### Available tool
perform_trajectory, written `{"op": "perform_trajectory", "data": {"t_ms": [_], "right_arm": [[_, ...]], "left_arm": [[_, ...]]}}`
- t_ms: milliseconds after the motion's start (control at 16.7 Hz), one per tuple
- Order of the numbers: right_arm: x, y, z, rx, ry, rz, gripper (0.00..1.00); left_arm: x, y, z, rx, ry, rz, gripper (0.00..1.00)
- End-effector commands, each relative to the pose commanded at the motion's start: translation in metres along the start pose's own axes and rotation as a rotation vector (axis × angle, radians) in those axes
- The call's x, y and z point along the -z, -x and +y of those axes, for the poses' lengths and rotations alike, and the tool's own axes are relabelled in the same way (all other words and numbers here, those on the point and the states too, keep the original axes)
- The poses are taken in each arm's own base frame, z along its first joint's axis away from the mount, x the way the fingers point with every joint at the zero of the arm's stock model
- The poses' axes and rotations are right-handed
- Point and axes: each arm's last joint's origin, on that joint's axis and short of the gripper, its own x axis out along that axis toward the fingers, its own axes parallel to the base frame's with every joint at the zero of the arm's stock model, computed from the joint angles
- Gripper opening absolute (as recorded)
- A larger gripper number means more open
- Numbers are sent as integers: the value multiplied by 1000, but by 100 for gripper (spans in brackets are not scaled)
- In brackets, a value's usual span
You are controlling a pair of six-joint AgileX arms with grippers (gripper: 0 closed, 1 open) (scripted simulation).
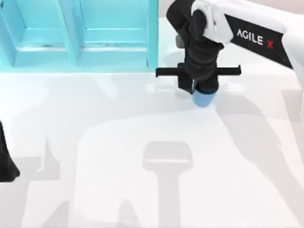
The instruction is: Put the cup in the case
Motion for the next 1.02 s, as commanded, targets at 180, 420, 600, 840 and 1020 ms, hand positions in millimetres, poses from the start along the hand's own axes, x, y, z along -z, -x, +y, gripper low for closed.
{"op": "perform_trajectory", "data": {"t_ms": [180,420,600,840,1020], "right_arm": [[-7,13,-32,15,-2,13,0],[-14,54,-131,20,-12,54,0],[6,97,-207,12,10,69,0],[60,141,-304,35,11,89,0],[97,160,-339,45,8,92,0]], "left_arm": [[0,0,0,0,0,0,100],[0,0,0,0,0,0,100],[0,0,0,0,0,0,100],[0,0,0,0,0,0,100],[0,0,0,0,0,0,100]]}}
